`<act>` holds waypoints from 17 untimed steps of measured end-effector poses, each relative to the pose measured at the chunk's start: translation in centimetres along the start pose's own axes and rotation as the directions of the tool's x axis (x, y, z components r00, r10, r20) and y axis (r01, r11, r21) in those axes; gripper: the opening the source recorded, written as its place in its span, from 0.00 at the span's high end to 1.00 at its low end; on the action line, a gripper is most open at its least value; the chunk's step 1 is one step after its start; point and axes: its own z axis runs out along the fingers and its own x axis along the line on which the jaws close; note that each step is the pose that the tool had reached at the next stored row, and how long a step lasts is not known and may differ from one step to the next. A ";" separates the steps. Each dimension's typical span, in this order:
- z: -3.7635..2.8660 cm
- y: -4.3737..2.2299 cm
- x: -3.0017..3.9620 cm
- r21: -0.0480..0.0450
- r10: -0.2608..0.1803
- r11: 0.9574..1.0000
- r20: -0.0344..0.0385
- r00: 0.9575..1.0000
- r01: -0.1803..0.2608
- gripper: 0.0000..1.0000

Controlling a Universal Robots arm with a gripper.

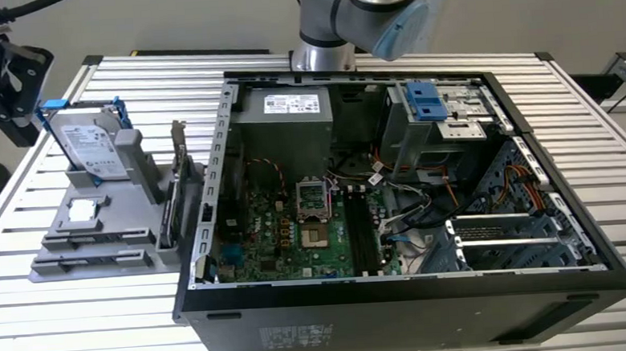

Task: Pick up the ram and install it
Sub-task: 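Pick up the ram and move it above insertion slot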

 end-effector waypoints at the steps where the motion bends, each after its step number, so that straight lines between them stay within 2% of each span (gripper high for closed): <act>1: 0.00 -0.01 0.00 0.000 0.000 1.000 0.000 1.000 0.000 1.00; 17: 0.00 -0.07 0.00 0.000 0.000 1.000 0.000 1.000 0.000 1.00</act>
